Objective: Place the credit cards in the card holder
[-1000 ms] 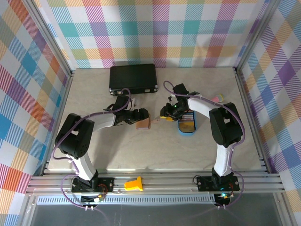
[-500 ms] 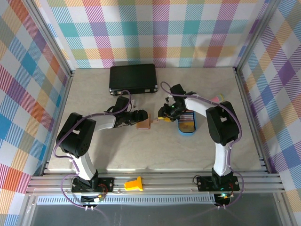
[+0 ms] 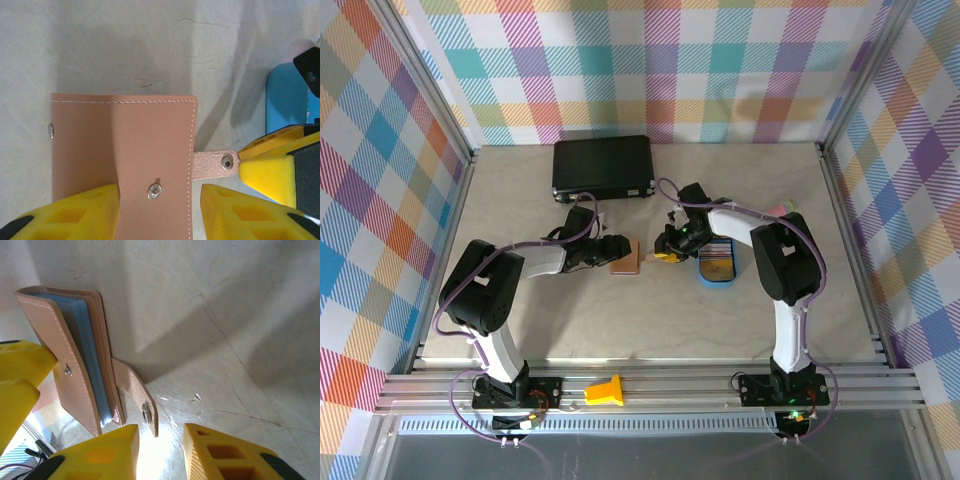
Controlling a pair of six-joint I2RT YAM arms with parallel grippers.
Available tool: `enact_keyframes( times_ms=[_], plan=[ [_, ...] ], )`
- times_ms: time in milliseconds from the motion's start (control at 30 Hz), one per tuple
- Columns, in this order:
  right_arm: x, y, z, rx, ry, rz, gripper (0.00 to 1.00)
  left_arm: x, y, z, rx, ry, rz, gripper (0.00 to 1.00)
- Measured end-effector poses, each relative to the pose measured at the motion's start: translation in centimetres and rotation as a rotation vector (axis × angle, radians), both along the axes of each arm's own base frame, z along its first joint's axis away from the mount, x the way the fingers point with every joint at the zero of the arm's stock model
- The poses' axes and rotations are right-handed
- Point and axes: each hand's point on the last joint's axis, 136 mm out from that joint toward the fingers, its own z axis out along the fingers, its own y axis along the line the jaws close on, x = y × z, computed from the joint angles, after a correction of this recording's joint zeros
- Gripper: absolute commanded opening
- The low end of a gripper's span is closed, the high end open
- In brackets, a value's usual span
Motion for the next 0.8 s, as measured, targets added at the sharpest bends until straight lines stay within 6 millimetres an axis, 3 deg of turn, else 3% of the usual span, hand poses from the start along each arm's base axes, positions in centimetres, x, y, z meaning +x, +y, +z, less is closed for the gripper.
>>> enact_keyframes(
  times_ms=[367,800],
  plan=[
    [0.56,0.32,0.24,0.016,-0.027,0.000,0.20,-0.08,0.34,-0.35,0.026,0.000,0.000,0.34],
    [0.50,0.69,0.51,0.042,-0.022,0.006,0.14,-0.24,0.59,-0.65,0.041,0.012,0.006,0.31]
  ],
)
